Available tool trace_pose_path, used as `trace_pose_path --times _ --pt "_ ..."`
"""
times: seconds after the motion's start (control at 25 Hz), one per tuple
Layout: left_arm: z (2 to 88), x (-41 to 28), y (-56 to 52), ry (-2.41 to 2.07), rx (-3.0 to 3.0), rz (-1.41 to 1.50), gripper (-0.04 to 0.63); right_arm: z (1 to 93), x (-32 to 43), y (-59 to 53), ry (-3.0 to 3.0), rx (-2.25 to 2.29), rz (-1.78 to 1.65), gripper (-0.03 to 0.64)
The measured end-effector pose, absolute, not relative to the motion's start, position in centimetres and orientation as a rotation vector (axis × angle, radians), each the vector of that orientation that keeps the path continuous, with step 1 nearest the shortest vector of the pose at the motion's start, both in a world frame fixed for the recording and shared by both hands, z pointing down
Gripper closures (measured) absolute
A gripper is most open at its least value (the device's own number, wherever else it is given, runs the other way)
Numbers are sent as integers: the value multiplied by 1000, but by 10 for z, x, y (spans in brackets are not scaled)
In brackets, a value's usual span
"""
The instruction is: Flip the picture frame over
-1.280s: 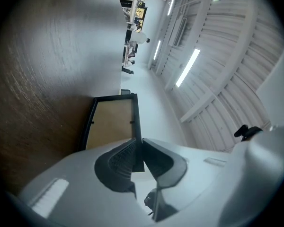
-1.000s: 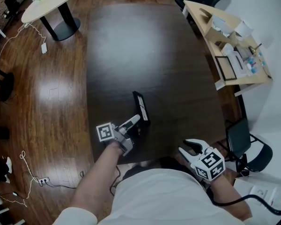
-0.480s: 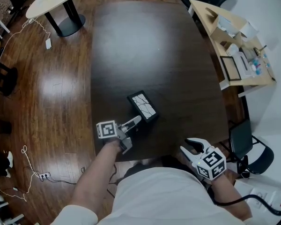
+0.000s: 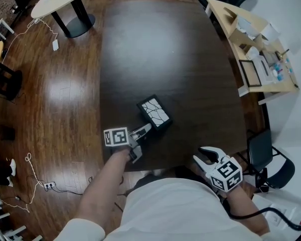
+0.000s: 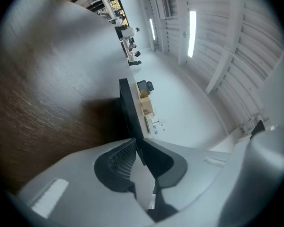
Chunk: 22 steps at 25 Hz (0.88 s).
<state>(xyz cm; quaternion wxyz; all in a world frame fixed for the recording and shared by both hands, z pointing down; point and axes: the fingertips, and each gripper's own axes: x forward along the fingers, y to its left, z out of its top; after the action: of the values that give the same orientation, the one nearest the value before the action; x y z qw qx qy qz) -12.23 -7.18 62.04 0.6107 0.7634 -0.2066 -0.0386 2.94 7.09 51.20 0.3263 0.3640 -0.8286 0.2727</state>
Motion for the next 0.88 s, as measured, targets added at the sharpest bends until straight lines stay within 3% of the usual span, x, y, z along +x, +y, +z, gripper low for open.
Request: trace_pose_path --times 0.88 --pt "578 -128 -69 -664 1842 -64 563 506 42 29 -2306 801 638 495"
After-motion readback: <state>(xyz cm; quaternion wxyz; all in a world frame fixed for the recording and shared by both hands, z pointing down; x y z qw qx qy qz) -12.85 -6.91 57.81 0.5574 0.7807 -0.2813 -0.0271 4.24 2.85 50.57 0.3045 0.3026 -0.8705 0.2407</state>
